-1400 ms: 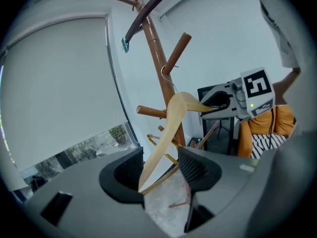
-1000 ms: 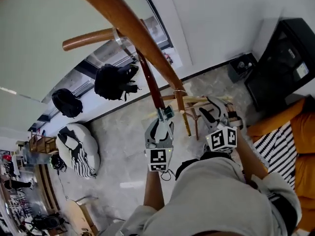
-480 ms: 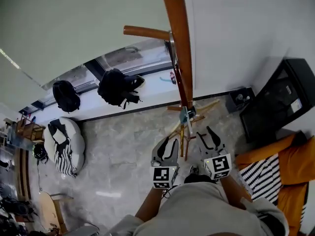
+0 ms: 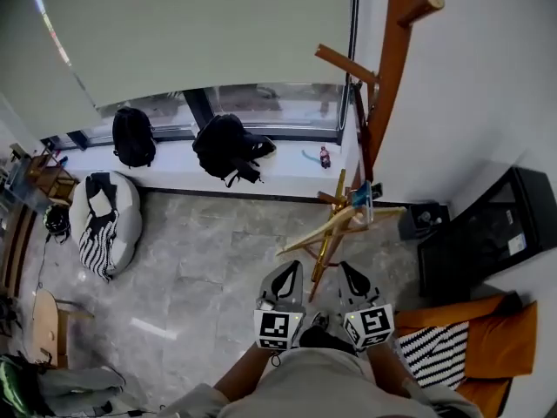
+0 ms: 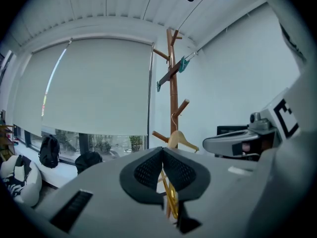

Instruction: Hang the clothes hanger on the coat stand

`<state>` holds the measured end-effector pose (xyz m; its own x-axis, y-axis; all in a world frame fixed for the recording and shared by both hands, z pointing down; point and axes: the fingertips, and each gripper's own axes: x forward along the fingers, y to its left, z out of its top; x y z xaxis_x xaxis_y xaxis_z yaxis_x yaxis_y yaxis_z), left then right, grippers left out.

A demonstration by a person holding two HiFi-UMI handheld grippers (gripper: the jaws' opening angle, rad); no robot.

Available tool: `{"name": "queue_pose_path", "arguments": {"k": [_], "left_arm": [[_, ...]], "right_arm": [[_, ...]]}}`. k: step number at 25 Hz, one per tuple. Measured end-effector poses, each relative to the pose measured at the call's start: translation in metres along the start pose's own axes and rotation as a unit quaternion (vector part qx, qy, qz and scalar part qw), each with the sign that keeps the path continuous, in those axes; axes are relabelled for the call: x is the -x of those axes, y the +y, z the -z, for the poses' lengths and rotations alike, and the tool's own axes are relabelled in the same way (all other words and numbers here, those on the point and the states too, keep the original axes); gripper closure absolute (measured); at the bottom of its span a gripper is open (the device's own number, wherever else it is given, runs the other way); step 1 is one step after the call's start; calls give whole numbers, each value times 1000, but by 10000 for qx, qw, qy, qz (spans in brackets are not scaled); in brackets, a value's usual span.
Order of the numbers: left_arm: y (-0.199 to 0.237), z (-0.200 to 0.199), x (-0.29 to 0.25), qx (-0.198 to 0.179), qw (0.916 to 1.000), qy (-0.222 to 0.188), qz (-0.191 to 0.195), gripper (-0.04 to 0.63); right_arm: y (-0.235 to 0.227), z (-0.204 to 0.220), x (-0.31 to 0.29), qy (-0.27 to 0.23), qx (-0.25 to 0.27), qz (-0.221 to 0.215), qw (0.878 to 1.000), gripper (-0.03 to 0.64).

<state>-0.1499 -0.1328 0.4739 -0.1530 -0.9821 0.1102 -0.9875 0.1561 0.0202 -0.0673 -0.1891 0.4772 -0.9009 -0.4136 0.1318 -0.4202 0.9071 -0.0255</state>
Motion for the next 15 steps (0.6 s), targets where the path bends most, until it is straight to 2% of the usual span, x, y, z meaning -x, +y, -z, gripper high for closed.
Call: {"name": "queue_pose_path", "arguments": {"k": [6,9,15], "left_arm": [[-8,11,50,-291,9995,51,-142,584],[-15,18,66,-152,9998,39,-100,584],[-48,49,94,57,9996,106,270,584]], "right_arm": [[40,-8,40,7,450,1,9990,612],[50,-5,68,75,646,141,9978,612],[72,13,122,425,945,390,9939,612]]}}
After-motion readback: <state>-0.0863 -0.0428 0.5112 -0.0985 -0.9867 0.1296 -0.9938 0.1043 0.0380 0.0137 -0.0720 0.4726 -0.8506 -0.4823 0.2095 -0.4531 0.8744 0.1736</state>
